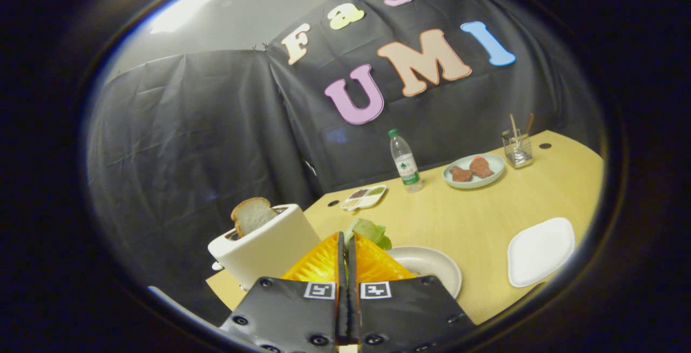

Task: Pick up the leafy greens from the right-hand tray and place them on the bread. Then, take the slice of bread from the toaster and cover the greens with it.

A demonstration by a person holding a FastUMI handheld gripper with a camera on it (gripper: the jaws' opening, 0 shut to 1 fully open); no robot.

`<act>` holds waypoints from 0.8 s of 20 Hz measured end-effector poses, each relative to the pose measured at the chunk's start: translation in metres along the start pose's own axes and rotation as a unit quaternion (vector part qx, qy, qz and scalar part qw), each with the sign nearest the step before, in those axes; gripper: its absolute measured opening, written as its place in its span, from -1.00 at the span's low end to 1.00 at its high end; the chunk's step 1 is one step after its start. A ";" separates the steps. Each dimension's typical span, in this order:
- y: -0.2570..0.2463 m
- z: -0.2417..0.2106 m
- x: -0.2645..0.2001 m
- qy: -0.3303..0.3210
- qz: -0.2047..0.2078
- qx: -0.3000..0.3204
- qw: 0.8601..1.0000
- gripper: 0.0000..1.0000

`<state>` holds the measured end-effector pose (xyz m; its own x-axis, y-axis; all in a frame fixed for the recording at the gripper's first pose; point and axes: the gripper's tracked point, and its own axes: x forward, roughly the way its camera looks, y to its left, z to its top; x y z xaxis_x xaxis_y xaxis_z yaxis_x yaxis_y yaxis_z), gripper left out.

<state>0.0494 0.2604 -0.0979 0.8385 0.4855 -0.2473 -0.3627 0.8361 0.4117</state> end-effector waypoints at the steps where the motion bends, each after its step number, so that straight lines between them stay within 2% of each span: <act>1: -0.004 -0.010 0.003 0.013 -0.007 -0.004 1.000 -0.94; 7: -0.055 -0.051 0.004 0.073 -0.084 -0.064 0.992 -0.93; 11: -0.073 -0.071 0.000 0.107 -0.103 -0.097 0.984 -0.93; 16: -0.086 -0.083 -0.005 0.127 -0.118 -0.138 0.975 -0.83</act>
<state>0.0426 0.2074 -0.2047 0.7966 0.2903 -0.5302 -0.2973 0.9519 0.0744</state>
